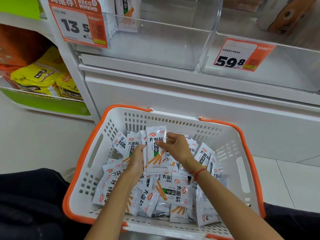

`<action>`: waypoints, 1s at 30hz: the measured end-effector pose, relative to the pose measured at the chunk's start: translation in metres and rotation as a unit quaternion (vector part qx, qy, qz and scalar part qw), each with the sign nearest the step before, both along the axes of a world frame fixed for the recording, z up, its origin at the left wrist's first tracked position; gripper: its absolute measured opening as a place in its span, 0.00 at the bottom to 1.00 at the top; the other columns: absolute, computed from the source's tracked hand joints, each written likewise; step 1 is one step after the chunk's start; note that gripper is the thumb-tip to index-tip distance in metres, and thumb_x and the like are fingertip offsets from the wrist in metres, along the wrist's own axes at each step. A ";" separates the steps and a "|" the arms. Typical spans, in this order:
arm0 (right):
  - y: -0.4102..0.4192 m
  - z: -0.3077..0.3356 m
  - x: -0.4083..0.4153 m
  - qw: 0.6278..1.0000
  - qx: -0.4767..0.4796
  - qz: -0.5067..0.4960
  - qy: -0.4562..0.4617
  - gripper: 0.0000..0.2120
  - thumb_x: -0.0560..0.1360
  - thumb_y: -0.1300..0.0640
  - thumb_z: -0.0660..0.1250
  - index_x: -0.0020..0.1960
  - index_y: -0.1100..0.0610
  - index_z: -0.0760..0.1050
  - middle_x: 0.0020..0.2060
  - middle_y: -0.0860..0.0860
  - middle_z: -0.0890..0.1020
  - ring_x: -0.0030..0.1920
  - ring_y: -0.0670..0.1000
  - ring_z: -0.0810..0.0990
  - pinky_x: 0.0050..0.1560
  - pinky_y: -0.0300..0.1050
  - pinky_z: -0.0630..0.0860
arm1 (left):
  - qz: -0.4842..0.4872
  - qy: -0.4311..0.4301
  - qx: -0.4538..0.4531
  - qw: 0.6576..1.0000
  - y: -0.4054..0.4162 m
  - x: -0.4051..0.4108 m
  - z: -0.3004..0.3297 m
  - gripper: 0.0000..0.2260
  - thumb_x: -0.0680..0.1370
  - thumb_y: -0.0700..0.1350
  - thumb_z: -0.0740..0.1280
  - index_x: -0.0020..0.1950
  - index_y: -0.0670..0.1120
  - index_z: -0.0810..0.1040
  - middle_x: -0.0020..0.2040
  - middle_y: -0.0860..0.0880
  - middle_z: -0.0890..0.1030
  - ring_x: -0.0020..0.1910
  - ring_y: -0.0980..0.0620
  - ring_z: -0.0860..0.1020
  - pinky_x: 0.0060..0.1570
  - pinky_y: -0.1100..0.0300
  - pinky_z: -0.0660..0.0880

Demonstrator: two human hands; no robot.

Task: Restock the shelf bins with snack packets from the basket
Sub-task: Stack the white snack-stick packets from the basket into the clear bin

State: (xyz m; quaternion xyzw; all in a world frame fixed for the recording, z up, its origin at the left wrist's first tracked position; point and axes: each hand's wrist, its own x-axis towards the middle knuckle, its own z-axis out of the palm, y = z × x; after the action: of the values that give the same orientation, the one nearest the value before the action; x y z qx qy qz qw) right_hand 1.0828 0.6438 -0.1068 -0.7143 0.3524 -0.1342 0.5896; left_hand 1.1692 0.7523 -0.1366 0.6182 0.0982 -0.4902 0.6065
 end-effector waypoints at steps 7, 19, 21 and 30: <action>0.012 -0.006 0.001 0.981 -0.195 -0.014 0.010 0.11 0.68 0.53 0.76 0.46 0.57 0.80 0.41 0.50 0.78 0.36 0.47 0.75 0.40 0.41 0.75 | -0.041 0.015 -0.030 0.999 0.000 -0.007 0.009 0.12 0.77 0.42 0.60 0.58 0.40 0.75 0.51 0.35 0.80 0.45 0.40 0.79 0.54 0.45 0.75; -0.010 -0.028 -0.040 0.835 -0.216 0.301 0.407 0.23 0.73 0.48 0.71 0.64 0.56 0.71 0.60 0.53 0.74 0.59 0.53 0.73 0.57 0.44 0.70 | 0.100 0.035 -0.076 0.991 0.027 0.029 0.011 0.09 0.79 0.41 0.60 0.57 0.45 0.77 0.53 0.42 0.80 0.45 0.45 0.78 0.48 0.51 0.75; -0.008 -0.032 -0.040 0.843 -0.252 0.280 0.384 0.18 0.71 0.48 0.73 0.56 0.55 0.74 0.52 0.51 0.74 0.53 0.51 0.72 0.49 0.41 0.68 | 0.111 0.037 -0.091 0.989 0.030 0.031 0.014 0.14 0.78 0.41 0.59 0.63 0.44 0.75 0.57 0.40 0.79 0.46 0.44 0.78 0.50 0.50 0.74; -0.043 0.035 -0.036 0.975 0.056 0.180 0.113 0.17 0.67 0.51 0.75 0.53 0.57 0.78 0.43 0.65 0.82 0.37 0.55 0.80 0.47 0.42 0.73 | 0.059 0.008 -0.060 0.996 0.032 0.026 0.015 0.11 0.79 0.42 0.60 0.60 0.44 0.75 0.50 0.44 0.81 0.45 0.47 0.78 0.44 0.53 0.75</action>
State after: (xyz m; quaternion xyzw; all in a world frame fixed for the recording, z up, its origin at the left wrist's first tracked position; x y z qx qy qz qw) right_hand 1.0471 0.6010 -0.0722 -0.7427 0.2894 0.0759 0.5991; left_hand 1.1950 0.7843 -0.1211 0.5702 0.1095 -0.4633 0.6695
